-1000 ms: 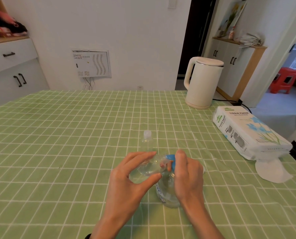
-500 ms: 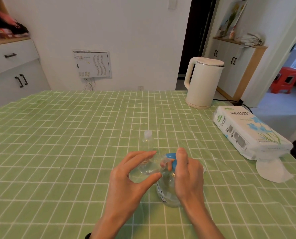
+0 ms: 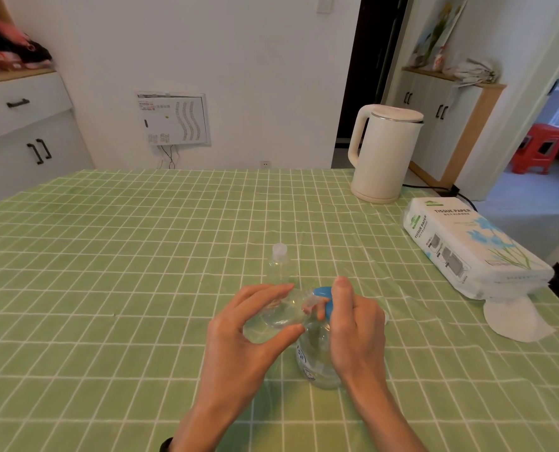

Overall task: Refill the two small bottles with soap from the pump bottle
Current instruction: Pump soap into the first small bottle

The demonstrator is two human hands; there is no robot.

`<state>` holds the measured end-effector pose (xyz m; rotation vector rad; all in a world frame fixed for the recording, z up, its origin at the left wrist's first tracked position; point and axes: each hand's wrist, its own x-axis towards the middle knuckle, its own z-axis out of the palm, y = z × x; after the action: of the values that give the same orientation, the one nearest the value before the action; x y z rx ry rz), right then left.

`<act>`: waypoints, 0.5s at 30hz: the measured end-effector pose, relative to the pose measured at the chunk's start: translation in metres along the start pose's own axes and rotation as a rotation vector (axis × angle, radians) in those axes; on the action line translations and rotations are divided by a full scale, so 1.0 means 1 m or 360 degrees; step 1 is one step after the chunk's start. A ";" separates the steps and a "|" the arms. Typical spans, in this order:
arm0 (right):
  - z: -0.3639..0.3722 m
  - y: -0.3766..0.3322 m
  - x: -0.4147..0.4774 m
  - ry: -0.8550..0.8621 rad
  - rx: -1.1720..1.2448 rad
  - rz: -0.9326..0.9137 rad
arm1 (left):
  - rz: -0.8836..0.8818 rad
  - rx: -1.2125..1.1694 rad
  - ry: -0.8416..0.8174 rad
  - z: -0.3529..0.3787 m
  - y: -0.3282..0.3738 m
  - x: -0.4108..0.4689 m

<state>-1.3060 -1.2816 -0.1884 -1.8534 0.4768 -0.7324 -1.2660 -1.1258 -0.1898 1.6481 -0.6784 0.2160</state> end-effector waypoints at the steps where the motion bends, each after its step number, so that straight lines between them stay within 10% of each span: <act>1: 0.000 0.000 0.000 0.0001 -0.0004 0.0008 | 0.0003 0.0003 0.0001 0.000 0.000 0.000; 15: -0.002 -0.001 0.002 -0.0001 -0.0033 -0.0079 | -0.0004 0.0022 -0.0013 0.001 -0.001 0.000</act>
<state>-1.3059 -1.2833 -0.1867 -1.8909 0.4405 -0.7626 -1.2654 -1.1271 -0.1912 1.6637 -0.6819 0.2127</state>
